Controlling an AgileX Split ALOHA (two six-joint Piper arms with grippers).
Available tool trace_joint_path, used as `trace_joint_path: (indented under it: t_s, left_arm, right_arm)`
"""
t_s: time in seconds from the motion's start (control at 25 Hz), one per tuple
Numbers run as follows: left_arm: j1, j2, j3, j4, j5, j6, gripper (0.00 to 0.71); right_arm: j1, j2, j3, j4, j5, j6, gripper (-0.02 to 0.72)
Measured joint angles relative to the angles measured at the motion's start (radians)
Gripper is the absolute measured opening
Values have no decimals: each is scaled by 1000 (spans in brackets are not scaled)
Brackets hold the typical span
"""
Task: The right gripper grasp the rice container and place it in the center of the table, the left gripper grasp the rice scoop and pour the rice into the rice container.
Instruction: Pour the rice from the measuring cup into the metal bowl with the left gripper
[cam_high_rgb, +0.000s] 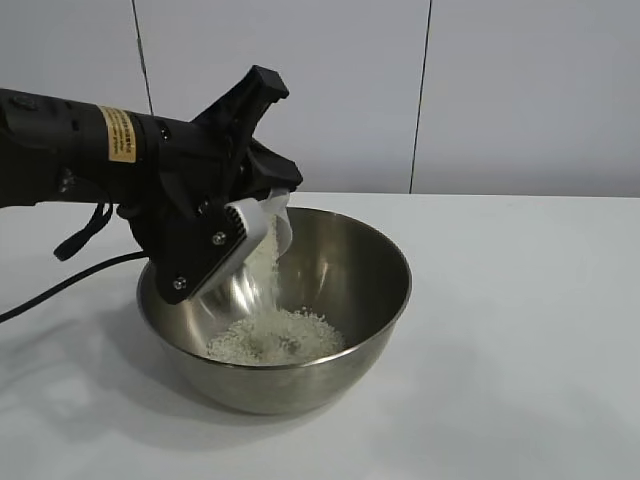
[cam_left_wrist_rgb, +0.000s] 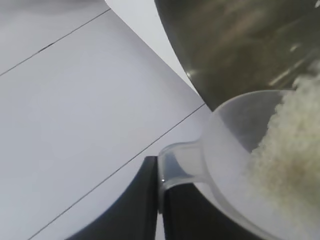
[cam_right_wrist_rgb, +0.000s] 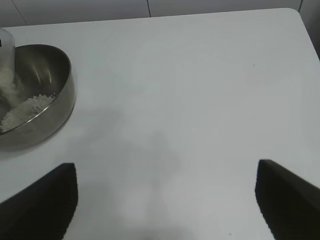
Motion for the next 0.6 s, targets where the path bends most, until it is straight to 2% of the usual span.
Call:
trace_joint_path:
  t_s: [0.2,0.6]
  left_arm:
    - [0,-39,-26,0,76,168,6]
    - [0,-80,-29,38,113,197,6]
  right_arm:
    - [0,0,0,0,0,0,661]
    - [0,0,0,0,0,0,661]
